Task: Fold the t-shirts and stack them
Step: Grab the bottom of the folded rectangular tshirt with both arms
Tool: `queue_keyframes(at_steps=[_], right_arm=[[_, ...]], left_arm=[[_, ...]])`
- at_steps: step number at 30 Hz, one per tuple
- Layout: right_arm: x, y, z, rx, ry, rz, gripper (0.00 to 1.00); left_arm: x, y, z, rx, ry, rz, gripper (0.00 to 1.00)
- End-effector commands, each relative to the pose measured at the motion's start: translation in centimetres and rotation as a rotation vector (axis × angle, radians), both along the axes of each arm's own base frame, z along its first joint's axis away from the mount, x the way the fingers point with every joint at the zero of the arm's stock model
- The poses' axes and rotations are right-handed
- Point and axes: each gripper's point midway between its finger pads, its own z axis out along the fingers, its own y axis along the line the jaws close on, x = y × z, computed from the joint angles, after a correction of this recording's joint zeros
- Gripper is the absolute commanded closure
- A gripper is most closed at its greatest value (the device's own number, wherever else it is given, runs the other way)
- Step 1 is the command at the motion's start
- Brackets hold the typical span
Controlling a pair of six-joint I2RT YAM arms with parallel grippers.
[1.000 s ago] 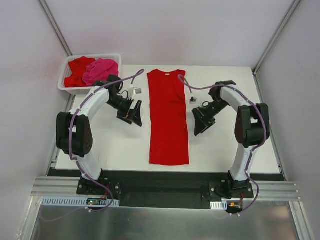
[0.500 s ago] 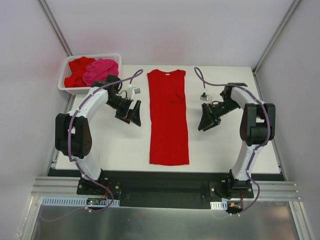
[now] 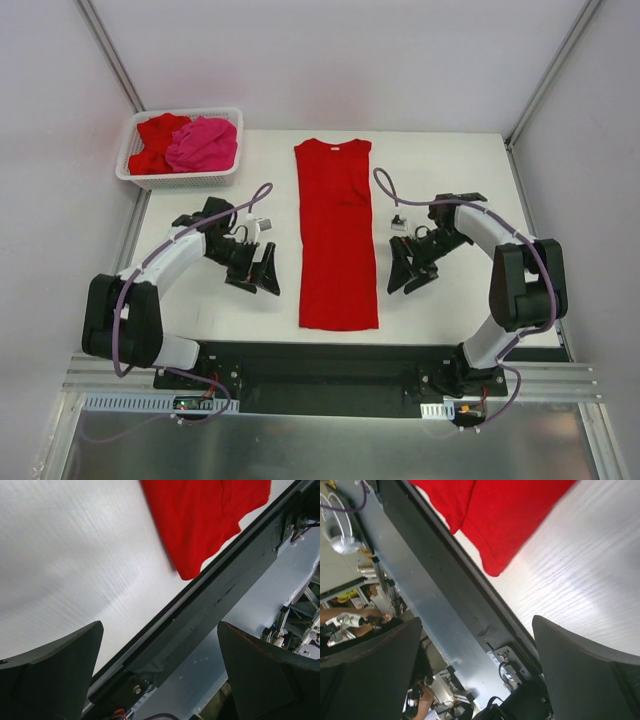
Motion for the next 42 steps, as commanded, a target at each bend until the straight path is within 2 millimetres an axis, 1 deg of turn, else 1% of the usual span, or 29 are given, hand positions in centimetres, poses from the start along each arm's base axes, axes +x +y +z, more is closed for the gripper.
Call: queue_keyframes(at_steps=[1, 3, 5, 8, 10, 11, 13, 14, 15, 16, 17, 19, 20, 22, 23, 24, 26, 31, 32, 33, 34, 35, 36, 37, 38, 39, 40, 41, 42], right_arm=[[1.4, -0.6, -0.3, -0.007, -0.041, -0.082, 0.04], [1.6, -0.9, -0.8, 0.013, -0.027, -0.141, 0.04], [1.9, -0.8, -0.6, 0.072, 0.013, -0.202, 0.04], [2.6, -1.0, -0.7, 0.112, 0.035, -0.232, 0.04], [2.9, -0.8, -0.7, 0.16, 0.059, -0.251, 0.04], [3.0, -0.7, -1.2, 0.173, 0.098, -0.262, 0.04], [3.2, 0.1, -1.1, 0.239, 0.153, -0.303, 0.04], [2.6, 0.3, -1.6, 0.249, 0.193, -0.32, 0.04], [3.0, 0.5, -2.2, 0.254, 0.161, -0.321, 0.04], [2.8, 0.6, -2.5, 0.245, 0.185, -0.337, 0.04], [2.7, 0.7, -2.5, 0.256, 0.185, -0.329, 0.04], [2.2, 1.1, -2.0, 0.268, 0.215, -0.297, 0.04], [1.8, 1.5, -2.0, 0.268, 0.22, -0.27, 0.04], [1.2, 2.1, -2.0, 0.273, 0.247, -0.239, 0.04], [1.0, 2.4, -2.0, 0.273, 0.255, -0.221, 0.04], [0.9, 2.5, -1.8, 0.28, 0.258, -0.204, 0.04], [0.4, 3.0, -1.6, 0.288, 0.278, -0.174, 0.04], [-0.3, 3.0, -1.3, 0.253, 0.246, -0.139, 0.04], [-0.1, 2.7, -0.9, 0.237, 0.198, -0.132, 0.04], [0.4, 2.5, -0.8, 0.219, 0.144, -0.123, 0.04], [0.8, 1.6, -1.3, 0.126, 0.085, -0.12, 0.04], [1.7, 1.0, -0.4, 0.082, -0.05, -0.114, 0.04], [3.5, 0.3, -0.4, 0.029, -0.204, -0.113, 0.04], [5.0, -2.0, -1.2, -0.135, -0.342, -0.117, 0.04], [6.1, -3.3, -1.0, -0.201, -0.456, -0.113, 0.04], [8.0, -4.3, 1.4, -0.239, -0.658, -0.13, 0.04], [9.2, -6.3, 1.9, -0.357, -0.746, -0.141, 0.04], [10.1, -7.5, 2.7, -0.412, -0.806, -0.136, 0.04], [11.3, -8.6, 4.6, -0.466, -0.845, -0.159, 0.04]], left_arm=[[1.0, -1.9, 1.4, -0.111, -0.108, 0.036, 0.01], [0.9, -2.1, 1.6, -0.132, -0.128, 0.028, 0.01], [0.6, -2.6, 1.6, -0.175, -0.113, 0.018, 0.01], [0.8, -3.0, 0.8, -0.202, -0.103, 0.015, 0.03], [1.4, -3.2, 1.0, -0.219, -0.108, 0.005, 0.03], [1.8, -3.3, 0.9, -0.231, -0.09, 0.003, 0.02], [2.9, -3.6, 2.0, -0.275, -0.086, 0.01, 0.02], [3.2, -3.7, 2.2, -0.286, -0.076, 0.014, 0.02], [3.6, -3.9, 2.7, -0.309, -0.075, 0.013, 0.02], [3.7, -4.1, 2.8, -0.326, -0.068, 0.009, 0.02], [3.7, -4.3, 2.5, -0.337, -0.045, 0.01, 0.01], [3.8, -4.6, 2.8, -0.364, -0.018, 0.011, 0.01], [4.0, -4.7, 2.3, -0.369, 0.018, 0.018, 0.01], [4.4, -5.3, 3.1, -0.424, 0.059, 0.01, 0.01], [4.6, -5.4, 2.6, -0.426, 0.102, 0.019, 0.01], [5.2, -5.6, 2.9, -0.433, 0.098, 0.013, 0.01], [5.4, -5.6, 2.5, -0.426, 0.125, 0.014, 0.01], [4.1, -5.9, 1.8, -0.366, 0.106, -0.037, 0.01], [4.0, -5.8, 2.5, -0.337, 0.045, -0.056, 0.01], [4.5, -5.2, 2.1, -0.254, -0.036, -0.075, 0.01], [4.5, -4.8, 2.5, -0.222, -0.076, -0.083, 0.01], [4.8, -4.2, 3.6, -0.176, -0.161, -0.081, 0.01], [6.0, -3.0, 4.0, -0.084, -0.262, -0.076, 0.01], [6.3, -2.1, 4.7, -0.027, -0.313, -0.076, 0.01], [6.9, -1.2, 6.5, 0.018, -0.417, -0.068, 0.01], [8.2, -0.4, 8.6, 0.063, -0.527, -0.072, 0.01], [9.1, 1.4, 10.0, 0.154, -0.6, -0.033, 0.01], [10.3, 3.0, 11.4, 0.196, -0.646, 0.016, 0.01], [12.1, 4.4, 14.6, 0.229, -0.736, 0.069, 0.01]])
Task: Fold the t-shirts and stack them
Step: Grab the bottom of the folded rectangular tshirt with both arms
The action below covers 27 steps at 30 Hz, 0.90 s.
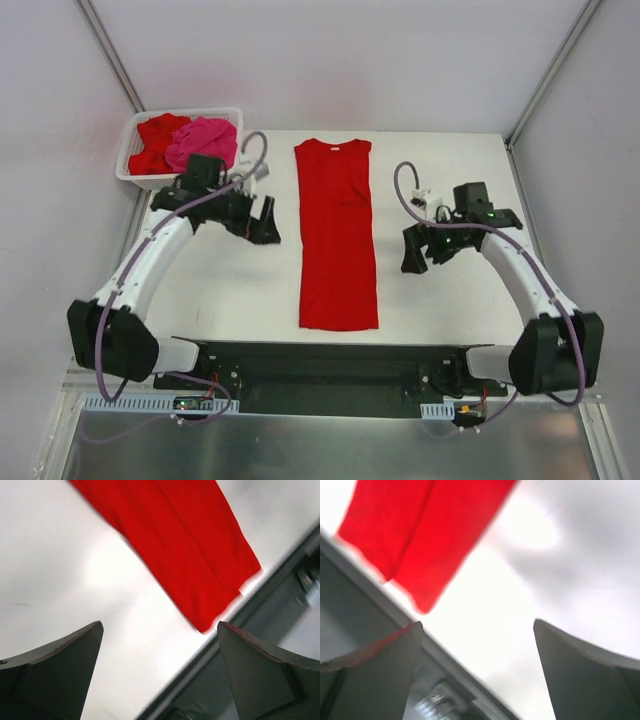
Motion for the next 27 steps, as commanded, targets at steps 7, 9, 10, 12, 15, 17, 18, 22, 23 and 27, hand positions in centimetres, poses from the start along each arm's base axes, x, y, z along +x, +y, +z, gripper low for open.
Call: queue_keyframes(at_steps=[7, 9, 10, 12, 15, 17, 18, 22, 23, 27], right_arm=[[10.6, -10.5, 16.4, -0.401, -0.636, -0.264, 0.04], [11.5, -10.3, 19.5, -0.374, -0.699, -0.298, 0.04], [12.0, -10.1, 23.6, -0.341, -0.789, -0.33, 0.04], [12.6, -9.3, 26.9, -0.282, -0.848, -0.342, 0.04], [12.5, -6.7, 33.7, -0.074, -0.954, -0.377, 0.04], [11.3, -3.5, 36.7, 0.178, -0.912, -0.397, 0.04], [11.4, -2.3, 38.9, 0.29, -0.941, -0.4, 0.04], [8.9, 5.5, 41.5, 0.564, -0.822, -0.273, 0.04], [7.9, 6.9, 41.1, 0.53, -0.874, -0.162, 0.04], [5.2, 12.0, 38.8, 0.556, -0.779, -0.041, 0.04]], left_arm=[[8.4, 11.0, 23.3, 0.301, -0.774, 0.369, 0.01], [8.4, 11.5, 28.2, 0.292, -0.89, 0.411, 0.01], [8.6, 11.5, 29.4, 0.287, -0.918, 0.415, 0.01], [7.4, 11.0, 34.0, 0.242, -1.044, 0.397, 0.01], [5.5, 9.4, 38.2, 0.121, -1.123, 0.369, 0.01], [4.6, 7.6, 39.4, -0.007, -1.098, 0.339, 0.01], [3.6, 5.6, 39.4, -0.102, -1.065, 0.243, 0.01], [3.6, 0.9, 38.5, -0.322, -0.858, 0.159, 0.01], [3.6, -0.8, 37.7, -0.363, -0.797, 0.134, 0.01], [2.3, -5.6, 35.1, -0.417, -0.718, -0.074, 0.01]])
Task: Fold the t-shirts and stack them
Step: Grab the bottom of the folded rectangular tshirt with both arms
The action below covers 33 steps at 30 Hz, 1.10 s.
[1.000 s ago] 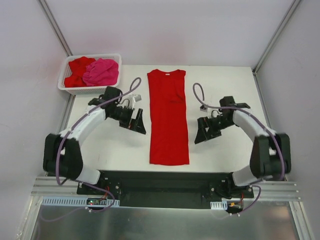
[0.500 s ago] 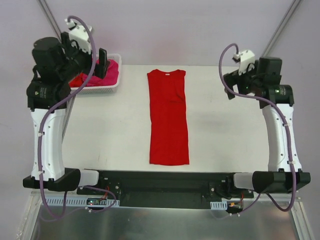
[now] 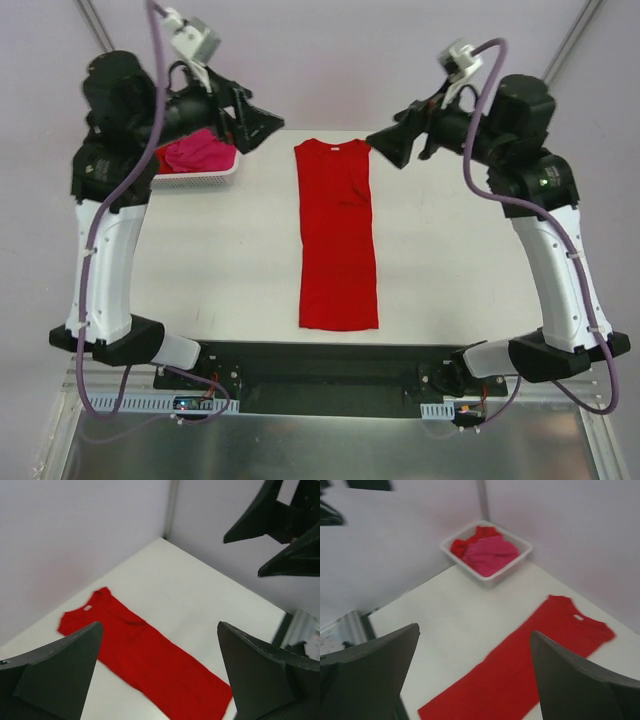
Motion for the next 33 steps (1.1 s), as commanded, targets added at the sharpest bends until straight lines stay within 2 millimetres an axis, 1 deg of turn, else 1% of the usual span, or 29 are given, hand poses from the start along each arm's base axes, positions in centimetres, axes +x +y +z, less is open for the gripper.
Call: queue_keyframes(at_steps=[1, 2, 3, 4, 5, 6, 7, 8, 9, 10, 11, 12, 13, 15, 17, 19, 21, 22, 23, 24, 25, 27, 28, 29, 30, 31, 32, 33], right_arm=[[-4.3, 6.3, -0.6, 0.022, 0.045, 0.222, 0.04], [-4.8, 6.9, -1.2, -0.003, 0.047, 0.249, 0.04], [-5.3, 7.6, -1.3, -0.023, 0.03, 0.277, 0.04], [-4.9, 7.9, -1.8, -0.018, 0.062, 0.268, 0.04], [-4.7, 7.9, -2.0, -0.015, 0.075, 0.256, 0.04], [-4.6, 8.0, -2.2, -0.027, 0.068, 0.257, 0.04], [-4.3, 7.9, -2.4, -0.039, 0.06, 0.248, 0.04], [-4.1, 7.6, -2.4, -0.048, 0.051, 0.228, 0.04], [-3.3, 7.1, -2.3, -0.055, 0.041, 0.171, 0.04], [-3.0, 6.7, -1.8, -0.064, 0.007, 0.153, 0.04], [-2.8, 6.3, -1.3, -0.065, -0.013, 0.134, 0.04], [-2.2, 5.7, -0.9, -0.061, -0.019, 0.092, 0.04], [-2.1, 5.5, 0.1, -0.046, -0.035, 0.078, 0.04], [-2.0, 5.3, 0.7, -0.04, -0.052, 0.069, 0.04], [-2.1, 5.1, 1.6, -0.021, -0.063, 0.05, 0.04], [-2.2, 4.8, 1.7, -0.025, -0.073, 0.045, 0.04], [-2.1, 3.8, 1.8, -0.049, -0.099, 0.002, 0.04], [-2.1, 3.4, 1.7, -0.053, -0.102, -0.016, 0.04], [-2.0, 3.0, 1.7, -0.054, -0.102, -0.025, 0.04], [-2.2, 2.5, 1.6, -0.054, -0.1, -0.028, 0.04], [-2.2, 2.2, 1.5, -0.056, -0.101, -0.034, 0.04], [-2.0, 1.7, 1.0, -0.053, -0.082, -0.054, 0.04], [-2.2, 1.4, 1.2, -0.044, -0.08, -0.064, 0.04], [-2.0, 1.2, 0.9, -0.037, -0.065, -0.082, 0.04], [-1.8, 0.8, 0.6, -0.015, -0.036, -0.11, 0.04], [-1.8, 0.7, 0.1, -0.011, -0.021, -0.117, 0.04], [-1.9, 0.6, 0.0, -0.001, -0.012, -0.127, 0.04], [-1.7, 0.1, -0.2, 0.003, -0.004, -0.154, 0.04]], left_arm=[[-1.7, -6.8, -3.8, -0.018, 0.157, -0.338, 0.01], [-1.7, -7.6, -4.8, -0.001, 0.169, -0.369, 0.01], [-2.6, -9.1, -5.4, 0.01, 0.181, -0.418, 0.01], [-2.5, -9.9, -6.2, 0.021, 0.195, -0.438, 0.01], [-2.3, -10.4, -6.9, 0.04, 0.191, -0.44, 0.01], [-3.1, -11.5, -7.3, 0.056, 0.176, -0.479, 0.01], [-3.4, -12.1, -7.6, 0.073, 0.163, -0.498, 0.01], [-3.0, -12.4, -8.2, 0.117, 0.101, -0.483, 0.0], [-3.0, -12.7, -8.3, 0.132, 0.077, -0.476, 0.01], [-3.2, -13.1, -8.6, 0.16, 0.042, -0.491, 0.01], [-3.2, -13.3, -9.3, 0.174, 0.043, -0.501, 0.01], [-2.9, -13.4, -9.8, 0.183, 0.045, -0.498, 0.01], [-2.6, -13.6, -10.5, 0.188, 0.066, -0.496, 0.01], [-1.8, -14.0, -11.9, 0.2, 0.109, -0.484, 0.01], [-1.4, -14.2, -13.7, 0.222, 0.142, -0.485, 0.01], [-0.4, -14.2, -16.0, 0.256, 0.184, -0.455, 0.01], [0.3, -13.8, -17.4, 0.285, 0.198, -0.42, 0.01], [0.9, -13.3, -19.0, 0.321, 0.209, -0.389, 0.01], [1.1, -13.0, -19.9, 0.341, 0.216, -0.382, 0.0], [1.2, -12.5, -20.6, 0.358, 0.218, -0.367, 0.01], [1.5, -12.0, -22.5, 0.392, 0.241, -0.352, 0.01], [1.9, -11.6, -24.3, 0.414, 0.278, -0.339, 0.01], [1.7, -11.6, -25.5, 0.422, 0.313, -0.343, 0.01], [1.7, -11.6, -26.2, 0.425, 0.332, -0.345, 0.01], [2.1, -11.8, -27.4, 0.433, 0.369, -0.344, 0.01], [2.1, -11.9, -28.3, 0.434, 0.403, -0.344, 0.01], [2.5, -11.8, -29.1, 0.446, 0.423, -0.326, 0.01], [3.0, -11.9, -30.8, 0.467, 0.461, -0.319, 0.01]])
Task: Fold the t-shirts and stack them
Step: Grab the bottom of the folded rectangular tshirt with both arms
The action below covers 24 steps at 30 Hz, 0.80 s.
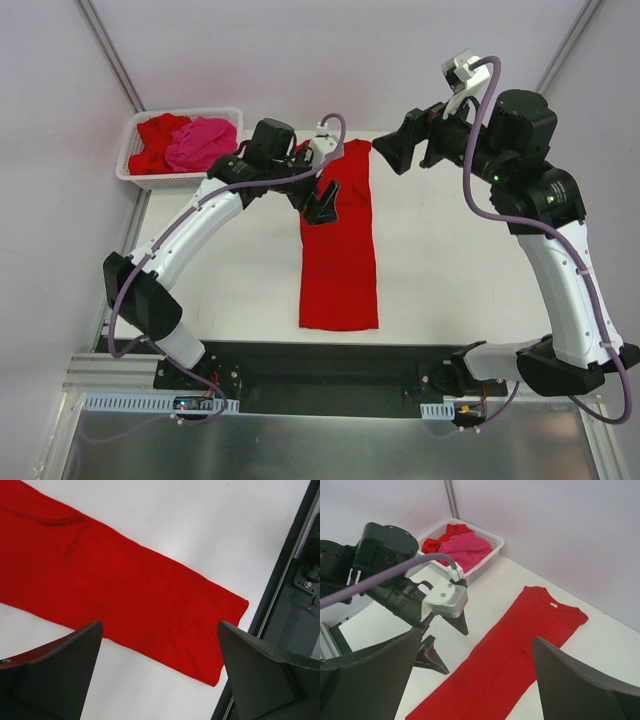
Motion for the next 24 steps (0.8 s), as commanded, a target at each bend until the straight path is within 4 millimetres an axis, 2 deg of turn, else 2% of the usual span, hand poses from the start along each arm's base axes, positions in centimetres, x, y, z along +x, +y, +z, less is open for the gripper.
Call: queue_keyframes(at_steps=[1, 3, 6, 7, 8, 10, 11, 12, 13, 14, 15, 16, 17, 18, 20, 21, 23, 24], right_arm=[[0.0, -1.5, 0.2, 0.06, 0.014, -0.085, 0.04], [-0.4, -2.2, -0.2, 0.059, 0.014, -0.097, 0.04], [-0.9, -3.5, -1.3, 0.045, 0.021, -0.124, 0.04], [-0.8, -3.9, -1.6, 0.042, 0.022, -0.138, 0.04], [-0.2, -4.5, -3.2, 0.024, 0.049, -0.169, 0.04], [-0.1, -6.0, -3.8, 0.018, 0.043, -0.236, 0.04], [0.4, -6.6, -5.4, -0.001, 0.062, -0.269, 0.04], [0.5, -7.9, -5.8, -0.012, 0.049, -0.332, 0.04], [0.7, -8.6, -5.9, -0.014, 0.028, -0.37, 0.04], [1.2, -10.0, -6.5, -0.041, 0.014, -0.448, 0.04], [1.5, -10.5, -8.8, -0.086, 0.035, -0.469, 0.04], [1.1, -11.0, -8.5, -0.087, -0.002, -0.482, 0.04], [1.3, -11.5, -9.5, -0.113, -0.011, -0.498, 0.04], [1.7, -11.7, -11.6, -0.171, -0.033, -0.493, 0.04], [1.6, -12.7, -13.0, -0.202, -0.059, -0.515, 0.04], [1.9, -12.9, -15.1, -0.234, -0.046, -0.52, 0.04], [1.9, -14.0, -16.8, -0.273, -0.026, -0.557, 0.04], [1.9, -14.5, -18.1, -0.301, 0.001, -0.574, 0.04]], left_arm=[[2.1, 0.5, -3.9, 0.078, 0.037, 0.046, 0.01], [3.8, 1.6, -6.0, 0.135, 0.052, 0.103, 0.01], [6.5, 4.9, -6.4, 0.14, 0.073, 0.217, 0.01], [8.0, 7.2, -6.4, 0.138, 0.085, 0.302, 0.01], [8.8, 8.6, -6.3, 0.143, 0.082, 0.352, 0.01], [10.6, 12.5, -6.2, 0.184, 0.058, 0.522, 0.01], [12.0, 15.0, -5.8, 0.179, 0.017, 0.609, 0.01], [12.4, 17.1, -3.8, 0.162, -0.057, 0.692, 0.01], [12.1, 19.3, -5.3, 0.198, -0.064, 0.773, 0.01], [13.4, 21.3, -3.6, 0.149, -0.172, 0.851, 0.01], [12.6, 22.4, -0.8, 0.095, -0.275, 0.894, 0.01], [11.4, 23.7, -3.6, 0.133, -0.278, 0.924, 0.01], [11.5, 24.2, 0.0, 0.046, -0.429, 0.958, 0.01], [10.8, 24.9, -2.1, 0.073, -0.421, 0.968, 0.01], [10.3, 25.5, -2.3, 0.074, -0.426, 0.987, 0.01], [10.1, 26.0, -3.3, 0.065, -0.387, 1.015, 0.01], [9.8, 27.2, -4.4, 0.066, -0.354, 1.083, 0.01], [9.5, 27.9, -5.6, 0.051, -0.315, 1.119, 0.01]])
